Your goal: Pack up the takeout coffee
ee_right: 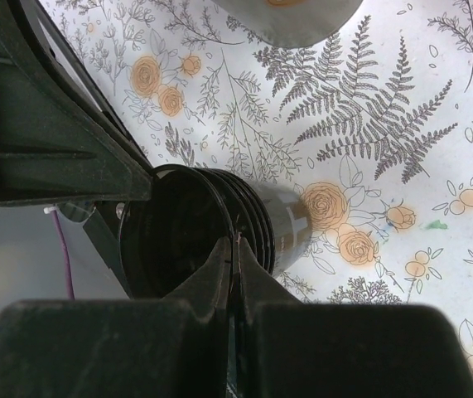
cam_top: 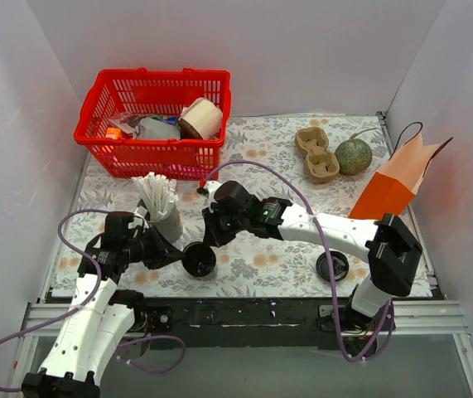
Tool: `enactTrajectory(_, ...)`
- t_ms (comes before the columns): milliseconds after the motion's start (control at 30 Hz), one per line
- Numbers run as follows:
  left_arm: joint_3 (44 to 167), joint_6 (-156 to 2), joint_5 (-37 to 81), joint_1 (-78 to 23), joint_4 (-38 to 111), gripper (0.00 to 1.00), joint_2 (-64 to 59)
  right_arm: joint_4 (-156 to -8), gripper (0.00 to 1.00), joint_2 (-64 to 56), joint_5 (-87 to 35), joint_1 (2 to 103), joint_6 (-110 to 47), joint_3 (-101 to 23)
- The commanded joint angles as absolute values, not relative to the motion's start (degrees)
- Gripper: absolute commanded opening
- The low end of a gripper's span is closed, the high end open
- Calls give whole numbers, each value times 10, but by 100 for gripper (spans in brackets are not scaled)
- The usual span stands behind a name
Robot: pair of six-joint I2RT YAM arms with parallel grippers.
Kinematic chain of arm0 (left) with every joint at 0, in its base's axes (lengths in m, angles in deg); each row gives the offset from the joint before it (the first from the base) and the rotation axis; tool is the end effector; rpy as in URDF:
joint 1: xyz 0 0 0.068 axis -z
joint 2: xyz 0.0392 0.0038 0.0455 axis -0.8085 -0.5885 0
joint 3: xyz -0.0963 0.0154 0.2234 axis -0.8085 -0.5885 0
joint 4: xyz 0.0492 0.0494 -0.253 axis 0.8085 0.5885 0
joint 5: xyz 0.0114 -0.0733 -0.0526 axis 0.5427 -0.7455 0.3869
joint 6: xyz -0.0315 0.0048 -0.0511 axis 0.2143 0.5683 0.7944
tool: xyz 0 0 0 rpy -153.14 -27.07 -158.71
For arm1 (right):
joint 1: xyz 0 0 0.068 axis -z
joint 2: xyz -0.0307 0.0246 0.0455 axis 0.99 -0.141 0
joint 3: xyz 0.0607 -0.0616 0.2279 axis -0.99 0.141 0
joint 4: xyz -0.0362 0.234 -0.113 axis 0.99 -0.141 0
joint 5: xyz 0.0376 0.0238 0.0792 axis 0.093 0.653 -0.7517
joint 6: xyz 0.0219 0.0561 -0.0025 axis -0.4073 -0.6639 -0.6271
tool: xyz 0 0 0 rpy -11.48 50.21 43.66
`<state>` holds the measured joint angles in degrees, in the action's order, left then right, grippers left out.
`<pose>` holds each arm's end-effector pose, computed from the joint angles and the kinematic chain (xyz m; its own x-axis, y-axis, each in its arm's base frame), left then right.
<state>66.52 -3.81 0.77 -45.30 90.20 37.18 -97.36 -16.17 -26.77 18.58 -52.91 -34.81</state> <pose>0.1401 -0.0436 0.2081 -0.4979 -0.7982 0.3392 -0.7513 0.2016 -0.6284 0.1634 0.3404 0.2405 -0.6847 -0.3190 -0.6552 -0.6958 0.5537 0.4575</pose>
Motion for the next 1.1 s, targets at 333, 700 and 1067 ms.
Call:
enactTrajectory(333,713,-65,-10,-452,888,0,372,-938,1,-126,-263,181,-529,-344)
enactTrajectory(700,758,-66,-9,-452,884,0,373,-954,1,-99,-236,182,-513,-359)
enactTrajectory(1067,818,-56,-13,-452,868,0,357,-975,1,-58,-192,182,-483,-386)
